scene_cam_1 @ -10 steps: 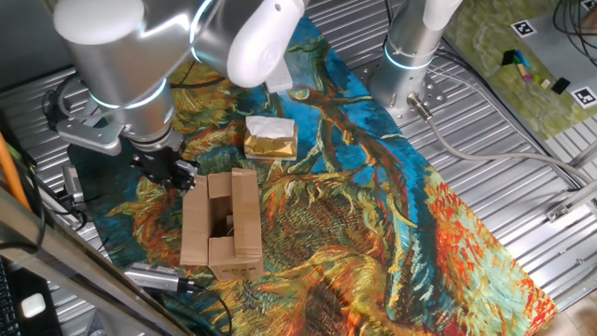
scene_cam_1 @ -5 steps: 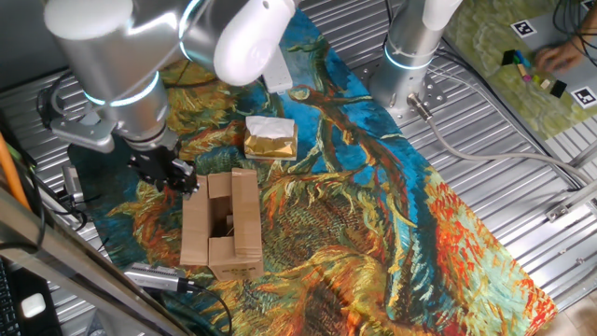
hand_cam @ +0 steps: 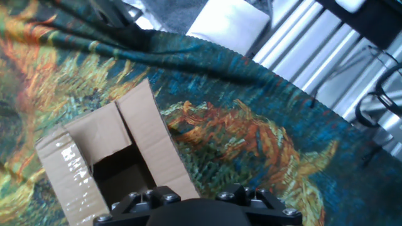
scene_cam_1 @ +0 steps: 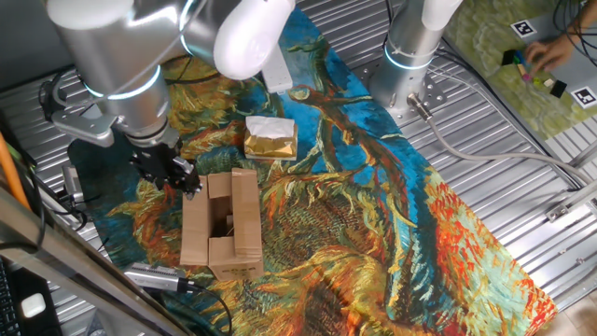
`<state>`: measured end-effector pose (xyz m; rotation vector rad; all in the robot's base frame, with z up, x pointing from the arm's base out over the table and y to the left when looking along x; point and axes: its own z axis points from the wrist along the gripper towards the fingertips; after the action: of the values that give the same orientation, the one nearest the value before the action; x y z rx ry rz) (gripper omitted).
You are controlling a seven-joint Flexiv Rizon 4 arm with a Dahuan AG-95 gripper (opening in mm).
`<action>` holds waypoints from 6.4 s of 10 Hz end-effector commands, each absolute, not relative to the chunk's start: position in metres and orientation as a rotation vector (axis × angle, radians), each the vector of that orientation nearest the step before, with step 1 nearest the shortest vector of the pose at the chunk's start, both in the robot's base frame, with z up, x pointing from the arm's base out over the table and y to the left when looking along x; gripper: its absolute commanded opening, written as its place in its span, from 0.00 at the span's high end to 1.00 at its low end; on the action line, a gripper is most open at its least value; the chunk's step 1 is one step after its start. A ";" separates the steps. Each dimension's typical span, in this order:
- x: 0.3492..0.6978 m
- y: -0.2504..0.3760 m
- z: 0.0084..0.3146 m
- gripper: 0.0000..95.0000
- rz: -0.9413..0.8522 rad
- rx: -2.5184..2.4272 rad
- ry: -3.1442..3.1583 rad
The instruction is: Cover the box
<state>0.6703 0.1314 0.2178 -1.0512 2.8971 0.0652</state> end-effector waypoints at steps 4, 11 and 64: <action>0.670 0.131 0.218 0.40 0.005 -1.075 2.892; 0.682 0.125 0.212 0.40 0.112 -1.002 2.893; 0.628 0.169 0.180 0.20 0.231 -1.068 2.895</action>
<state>0.6302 0.1692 0.1792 -1.0710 2.8955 0.2309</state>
